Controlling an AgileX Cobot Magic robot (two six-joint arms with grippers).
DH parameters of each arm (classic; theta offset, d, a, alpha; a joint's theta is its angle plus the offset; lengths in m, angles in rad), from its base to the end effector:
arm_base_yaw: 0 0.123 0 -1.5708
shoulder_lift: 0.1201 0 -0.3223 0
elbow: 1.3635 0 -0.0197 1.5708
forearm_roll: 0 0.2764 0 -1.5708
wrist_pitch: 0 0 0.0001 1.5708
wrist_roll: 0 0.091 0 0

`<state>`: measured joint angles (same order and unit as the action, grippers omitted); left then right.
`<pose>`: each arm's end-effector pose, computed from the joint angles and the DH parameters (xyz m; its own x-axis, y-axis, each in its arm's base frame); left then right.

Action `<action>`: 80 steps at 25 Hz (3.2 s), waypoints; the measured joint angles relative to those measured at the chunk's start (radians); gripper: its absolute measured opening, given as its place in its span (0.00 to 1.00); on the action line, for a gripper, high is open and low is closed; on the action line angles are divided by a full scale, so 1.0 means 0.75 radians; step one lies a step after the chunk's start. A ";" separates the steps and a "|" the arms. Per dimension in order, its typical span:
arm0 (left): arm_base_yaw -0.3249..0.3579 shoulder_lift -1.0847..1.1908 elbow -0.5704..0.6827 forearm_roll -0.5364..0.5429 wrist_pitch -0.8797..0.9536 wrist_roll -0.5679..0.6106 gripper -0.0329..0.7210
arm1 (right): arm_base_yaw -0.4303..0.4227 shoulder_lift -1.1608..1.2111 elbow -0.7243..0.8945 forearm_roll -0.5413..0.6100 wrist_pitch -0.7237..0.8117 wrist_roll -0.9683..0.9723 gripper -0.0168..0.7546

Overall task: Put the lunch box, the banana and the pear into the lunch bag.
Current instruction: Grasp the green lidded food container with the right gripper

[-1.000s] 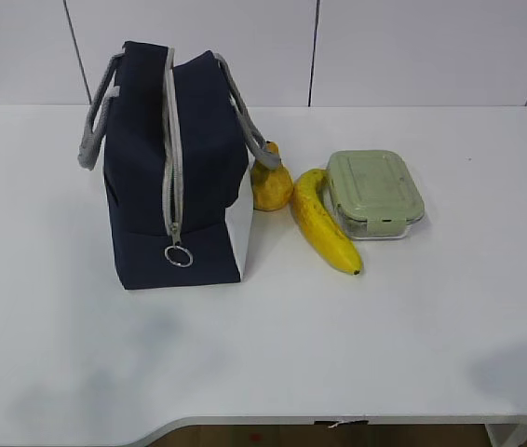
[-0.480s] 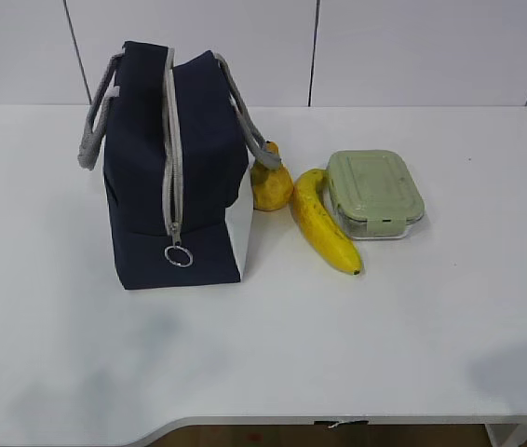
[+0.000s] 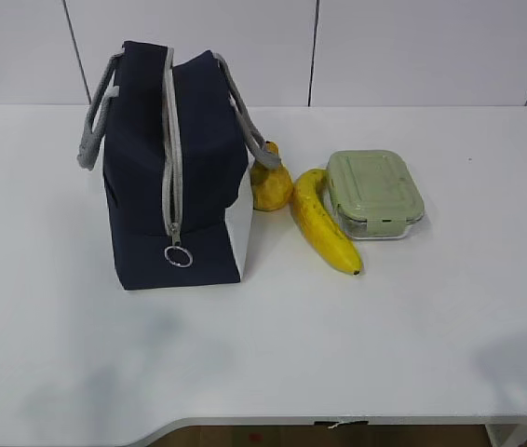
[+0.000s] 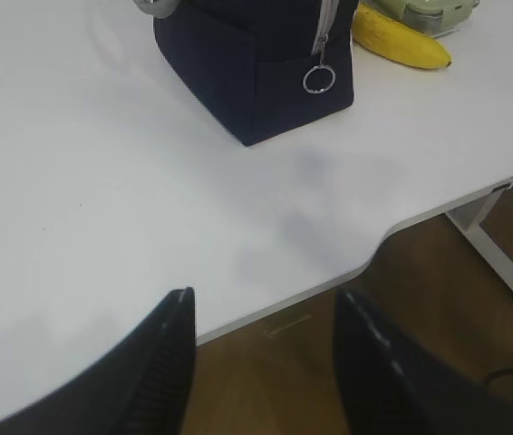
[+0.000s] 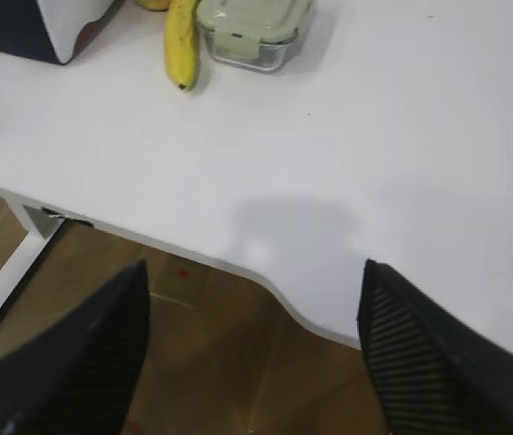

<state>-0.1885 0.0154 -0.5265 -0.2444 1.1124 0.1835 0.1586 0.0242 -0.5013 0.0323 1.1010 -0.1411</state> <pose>-0.0275 -0.0149 0.2957 -0.4442 0.1578 -0.8819 0.4035 0.9141 -0.0397 -0.0180 -0.0002 0.2872 -0.4777 -0.2041 -0.8545 -0.2445 0.9651 -0.0938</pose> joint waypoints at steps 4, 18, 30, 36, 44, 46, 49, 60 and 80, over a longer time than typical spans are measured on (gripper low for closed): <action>0.000 0.000 0.000 -0.003 -0.003 0.000 0.67 | 0.000 0.000 -0.002 -0.100 -0.023 0.040 0.77; 0.000 0.213 -0.017 -0.039 -0.137 0.000 0.73 | 0.000 0.515 -0.055 -0.182 -0.171 0.249 0.78; 0.000 0.462 -0.033 -0.044 -0.306 0.000 0.73 | 0.000 0.975 -0.264 -0.184 -0.386 0.305 0.77; 0.000 0.516 -0.033 -0.044 -0.337 0.000 0.73 | 0.000 1.226 -0.393 -0.184 -0.453 0.313 0.77; 0.000 0.533 -0.033 -0.044 -0.346 0.000 0.73 | 0.000 1.548 -0.636 -0.184 -0.474 0.316 0.70; 0.000 0.533 -0.033 -0.044 -0.346 0.000 0.73 | -0.014 1.604 -0.667 -0.184 -0.474 0.316 0.69; 0.000 0.533 -0.033 -0.038 -0.346 0.000 0.72 | -0.060 1.674 -0.692 -0.184 -0.474 0.316 0.69; 0.000 0.559 -0.033 -0.020 -0.346 0.000 0.72 | -0.240 1.832 -0.695 -0.149 -0.536 0.317 0.64; 0.000 0.565 -0.033 0.003 -0.338 0.000 0.71 | -0.429 2.179 -0.958 0.511 -0.494 -0.165 0.61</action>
<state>-0.1885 0.4390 -0.5515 -0.2425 0.8589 0.1835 -0.1632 1.6584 -1.2200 0.4155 0.7305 -0.2647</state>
